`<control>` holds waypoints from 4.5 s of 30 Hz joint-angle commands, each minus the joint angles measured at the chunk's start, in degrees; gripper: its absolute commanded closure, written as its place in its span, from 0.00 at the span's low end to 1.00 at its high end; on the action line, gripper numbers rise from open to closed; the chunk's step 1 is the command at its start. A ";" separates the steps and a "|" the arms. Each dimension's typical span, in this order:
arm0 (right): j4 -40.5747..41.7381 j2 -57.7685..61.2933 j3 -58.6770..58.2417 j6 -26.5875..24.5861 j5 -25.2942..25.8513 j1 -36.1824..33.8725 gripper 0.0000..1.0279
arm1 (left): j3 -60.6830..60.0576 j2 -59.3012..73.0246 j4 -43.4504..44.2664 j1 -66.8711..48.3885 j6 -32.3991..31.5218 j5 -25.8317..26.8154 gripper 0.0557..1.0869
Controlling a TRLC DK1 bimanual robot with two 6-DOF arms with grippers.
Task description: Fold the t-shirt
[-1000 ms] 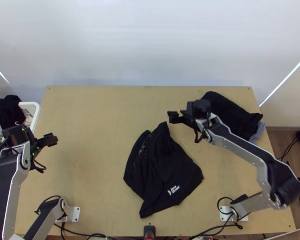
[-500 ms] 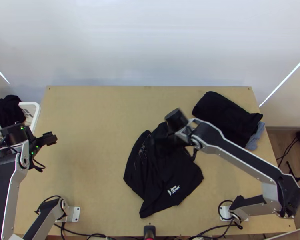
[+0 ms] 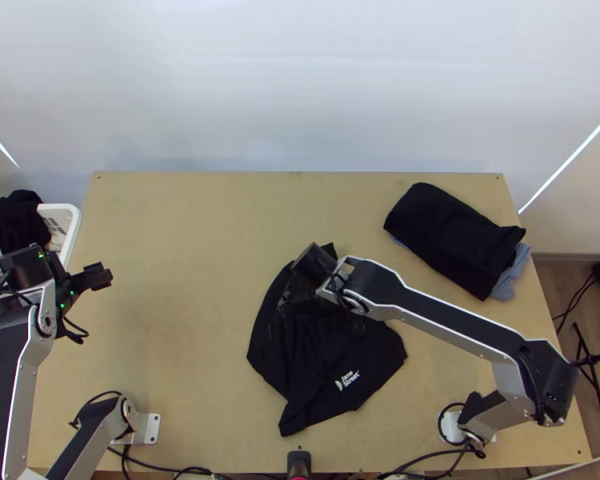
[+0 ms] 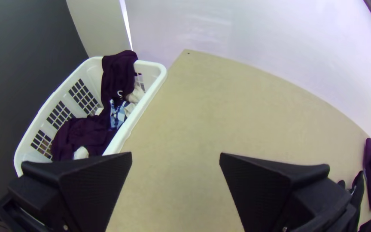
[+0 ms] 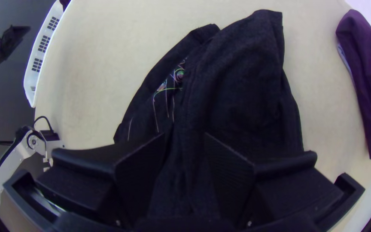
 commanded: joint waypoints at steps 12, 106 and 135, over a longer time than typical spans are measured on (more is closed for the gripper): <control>-0.40 6.10 3.05 -0.93 4.49 2.35 0.56 | 0.09 -0.79 -0.43 0.64 -0.10 -0.01 0.04; 20.16 -2.60 45.24 -7.44 2.03 -13.82 0.97 | 4.14 12.66 6.78 -52.10 -3.26 10.62 0.04; 15.33 -33.19 4.19 4.34 -43.15 1.47 0.97 | 7.65 22.59 12.67 -41.64 -6.86 10.71 0.04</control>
